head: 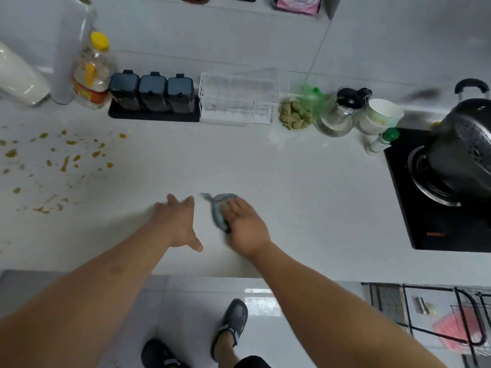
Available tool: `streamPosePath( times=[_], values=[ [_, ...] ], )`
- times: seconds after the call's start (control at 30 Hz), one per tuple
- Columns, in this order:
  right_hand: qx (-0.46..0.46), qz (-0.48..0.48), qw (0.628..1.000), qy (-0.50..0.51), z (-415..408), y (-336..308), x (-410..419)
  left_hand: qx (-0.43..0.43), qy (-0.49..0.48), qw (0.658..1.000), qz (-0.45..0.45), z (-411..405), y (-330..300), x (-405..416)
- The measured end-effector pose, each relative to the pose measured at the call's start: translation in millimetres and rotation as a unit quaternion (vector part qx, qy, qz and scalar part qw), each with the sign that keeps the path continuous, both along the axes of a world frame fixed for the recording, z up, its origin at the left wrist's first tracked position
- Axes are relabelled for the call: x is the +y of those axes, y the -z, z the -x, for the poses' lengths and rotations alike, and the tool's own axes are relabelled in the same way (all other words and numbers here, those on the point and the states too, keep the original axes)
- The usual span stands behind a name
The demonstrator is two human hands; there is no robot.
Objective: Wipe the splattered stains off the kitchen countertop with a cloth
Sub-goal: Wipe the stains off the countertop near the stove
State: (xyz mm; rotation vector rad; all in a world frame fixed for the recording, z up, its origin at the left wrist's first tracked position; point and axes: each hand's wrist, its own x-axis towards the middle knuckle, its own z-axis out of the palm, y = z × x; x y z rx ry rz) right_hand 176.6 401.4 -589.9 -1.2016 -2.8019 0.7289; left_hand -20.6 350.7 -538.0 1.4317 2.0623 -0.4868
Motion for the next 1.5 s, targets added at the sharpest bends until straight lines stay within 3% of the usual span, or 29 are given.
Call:
streamPosePath(
  times=[0.1, 0.2, 0.33, 0.57, 0.73, 0.9, 1.13, 1.2, 1.37, 1.5],
  values=[
    [-0.025, -0.047, 0.991, 0.124, -55.8, 1.0, 34.7, -0.081, -0.024, 0.995, -0.049, 16.7, -4.7, -10.1],
    [-0.075, -0.031, 0.953, 0.292, -104.7, 5.9, 60.3, -0.144, -0.096, 0.979, -0.109, 40.1, -3.5, -34.4],
    [-0.122, 0.001, 0.903, 0.412, -107.3, 6.8, 57.8, -0.138, -0.164, 0.966, -0.145, 67.8, 0.5, -65.2],
    [-0.155, -0.022, 0.961, 0.229, 44.0, 2.1, -3.4, -0.075, -0.208, 0.960, -0.172, 147.9, -2.1, -146.6],
    [-0.201, -0.042, 0.974, 0.096, 173.2, -0.1, -55.3, -0.044, -0.255, 0.951, -0.168, 203.1, -1.2, -207.7],
    [-0.176, -0.038, 0.983, 0.018, 276.8, 0.4, -123.1, -0.030, -0.310, 0.935, -0.167, 249.3, 6.2, -266.1],
    [-0.108, -0.014, 0.986, -0.127, 306.3, -3.1, -180.2, -0.046, -0.307, 0.936, -0.166, 273.0, -8.6, -254.0],
    [-0.114, -0.024, 0.986, -0.122, 292.8, -5.3, -164.0, -0.065, -0.301, 0.942, -0.136, 269.3, -12.6, -239.2],
    [-0.152, -0.018, 0.988, 0.009, 251.5, -9.3, -101.2, -0.091, -0.336, 0.929, -0.127, 259.8, -9.8, -200.5],
    [-0.178, -0.005, 0.983, 0.054, 237.7, -10.1, -47.5, -0.114, -0.311, 0.943, -0.009, 253.2, -0.4, -170.0]
  ],
)
